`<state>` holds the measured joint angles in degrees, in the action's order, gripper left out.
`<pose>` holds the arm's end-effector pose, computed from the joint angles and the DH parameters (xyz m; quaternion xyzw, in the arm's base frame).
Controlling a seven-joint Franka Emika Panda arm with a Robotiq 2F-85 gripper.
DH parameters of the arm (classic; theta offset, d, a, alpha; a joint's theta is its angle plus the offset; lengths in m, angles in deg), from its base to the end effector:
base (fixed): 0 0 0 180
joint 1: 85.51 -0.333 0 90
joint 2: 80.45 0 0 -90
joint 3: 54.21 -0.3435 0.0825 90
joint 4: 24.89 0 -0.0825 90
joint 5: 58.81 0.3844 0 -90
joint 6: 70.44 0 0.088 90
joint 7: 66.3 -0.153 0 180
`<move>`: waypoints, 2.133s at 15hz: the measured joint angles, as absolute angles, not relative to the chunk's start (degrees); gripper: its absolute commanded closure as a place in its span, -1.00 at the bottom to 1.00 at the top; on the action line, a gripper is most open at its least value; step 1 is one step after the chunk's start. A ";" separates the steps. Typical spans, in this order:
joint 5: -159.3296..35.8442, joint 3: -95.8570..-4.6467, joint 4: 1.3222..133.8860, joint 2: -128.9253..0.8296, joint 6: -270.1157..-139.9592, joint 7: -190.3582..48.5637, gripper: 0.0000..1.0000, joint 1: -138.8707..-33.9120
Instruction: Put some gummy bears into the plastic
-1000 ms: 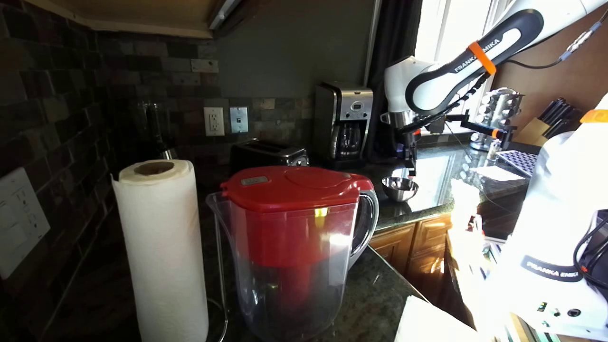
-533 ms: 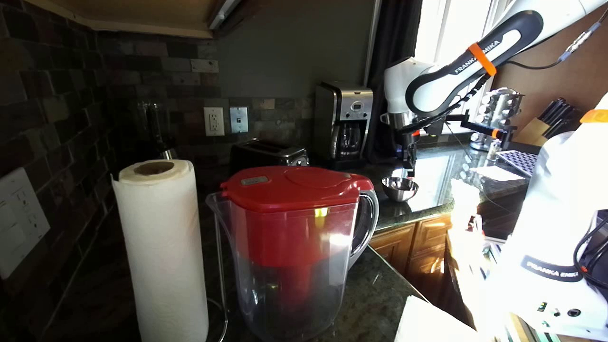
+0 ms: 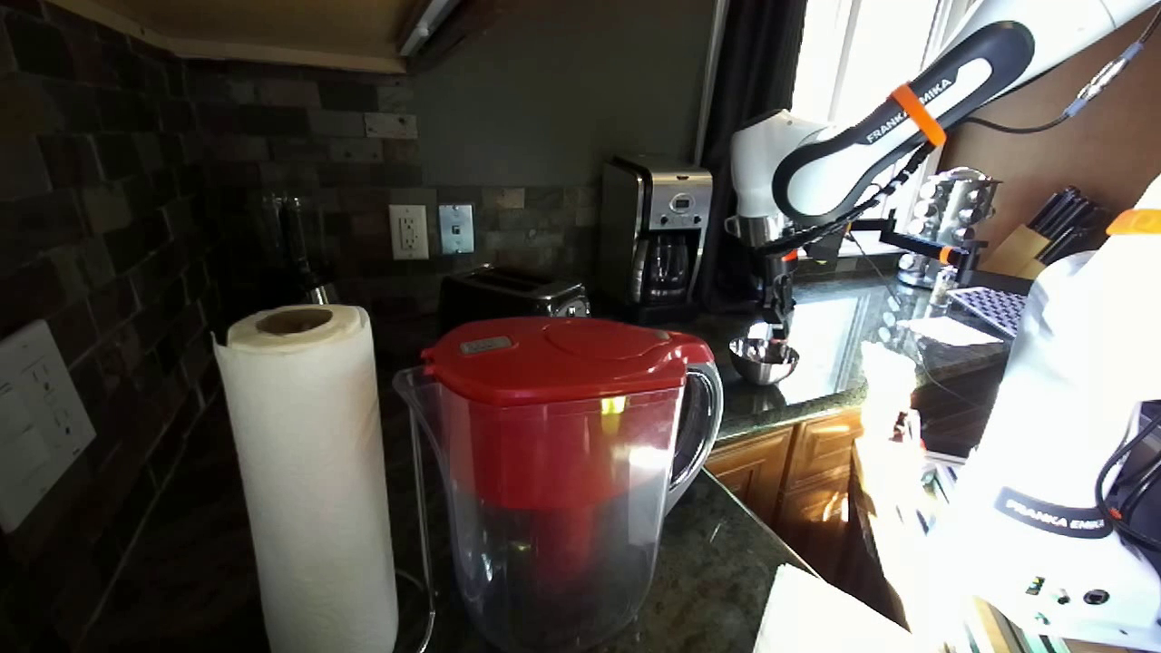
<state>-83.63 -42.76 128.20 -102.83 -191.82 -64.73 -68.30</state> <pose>0.3000 -0.1983 0.3294 0.9829 -0.0956 -0.1100 0.1121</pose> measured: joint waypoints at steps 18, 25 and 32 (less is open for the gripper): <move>-83.61 -42.27 127.18 -97.57 -195.17 -65.99 -1.00 -68.27; -82.82 -41.85 126.38 -94.18 -198.12 -65.13 -1.00 -68.30; -78.82 -41.82 126.33 -93.38 -200.04 -60.46 -1.00 -68.54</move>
